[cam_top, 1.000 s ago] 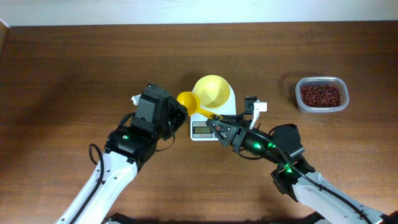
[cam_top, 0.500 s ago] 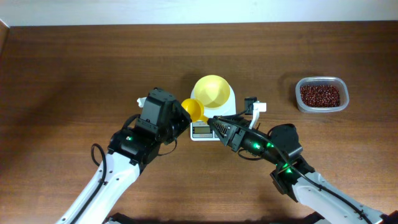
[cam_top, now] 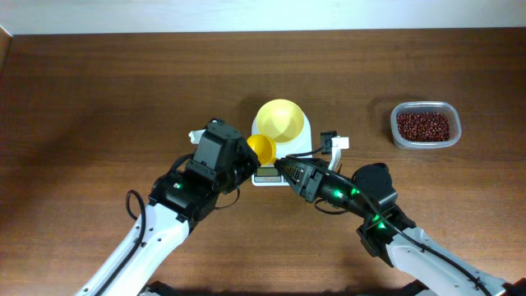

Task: Scoop item into bowl and weigh 50g on scale
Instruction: 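Grasp the scoop handle with the right gripper beside the left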

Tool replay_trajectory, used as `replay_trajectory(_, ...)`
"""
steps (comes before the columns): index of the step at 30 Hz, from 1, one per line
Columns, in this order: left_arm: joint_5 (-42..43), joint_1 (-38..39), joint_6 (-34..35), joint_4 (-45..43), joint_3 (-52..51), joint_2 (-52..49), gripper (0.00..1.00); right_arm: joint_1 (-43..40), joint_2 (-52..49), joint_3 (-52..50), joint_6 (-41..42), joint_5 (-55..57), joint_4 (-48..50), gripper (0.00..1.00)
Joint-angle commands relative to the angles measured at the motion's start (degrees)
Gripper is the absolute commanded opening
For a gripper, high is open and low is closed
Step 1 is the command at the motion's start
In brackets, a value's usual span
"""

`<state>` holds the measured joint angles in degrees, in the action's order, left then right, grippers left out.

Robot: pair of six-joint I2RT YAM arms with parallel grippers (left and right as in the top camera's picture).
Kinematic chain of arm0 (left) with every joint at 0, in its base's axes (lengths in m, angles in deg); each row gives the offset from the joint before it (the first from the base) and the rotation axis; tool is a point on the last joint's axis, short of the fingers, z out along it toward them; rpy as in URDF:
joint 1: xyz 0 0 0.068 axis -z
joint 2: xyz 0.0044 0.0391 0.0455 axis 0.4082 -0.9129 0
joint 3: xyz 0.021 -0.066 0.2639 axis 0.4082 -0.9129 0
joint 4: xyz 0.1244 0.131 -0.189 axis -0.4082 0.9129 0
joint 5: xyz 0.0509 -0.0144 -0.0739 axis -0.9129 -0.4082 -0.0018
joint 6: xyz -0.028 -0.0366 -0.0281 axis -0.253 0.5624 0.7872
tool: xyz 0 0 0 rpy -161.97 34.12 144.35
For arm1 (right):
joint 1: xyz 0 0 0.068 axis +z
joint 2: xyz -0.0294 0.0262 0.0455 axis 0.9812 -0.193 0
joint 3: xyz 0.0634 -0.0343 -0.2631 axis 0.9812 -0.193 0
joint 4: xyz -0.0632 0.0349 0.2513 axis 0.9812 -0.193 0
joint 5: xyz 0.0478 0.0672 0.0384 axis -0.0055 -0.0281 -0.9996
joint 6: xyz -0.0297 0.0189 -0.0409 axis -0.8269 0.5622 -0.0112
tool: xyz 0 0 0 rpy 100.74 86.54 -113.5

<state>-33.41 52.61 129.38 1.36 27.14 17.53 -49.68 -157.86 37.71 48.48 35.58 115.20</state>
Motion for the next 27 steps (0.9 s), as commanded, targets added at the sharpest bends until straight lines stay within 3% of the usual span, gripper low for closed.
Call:
replay_trajectory(1, 0.07, 0.63, -1.22, 0.28, 1.09, -0.37, 0.0, 0.48, -0.31, 0.87, -0.59, -0.13, 0.26, 0.27)
replay_trajectory(14, 0.07, 0.63, -5.92, 0.9, 1.09, -0.37, 0.0, 0.48, -0.28, 0.87, -0.42, -0.15, 0.26, 0.2)
replay_trajectory(27, -1.46, 0.63, -5.9, 3.67, 1.09, -0.42, 0.0, 0.48, -0.31, 0.87, -0.42, -0.35, 0.26, 0.19)
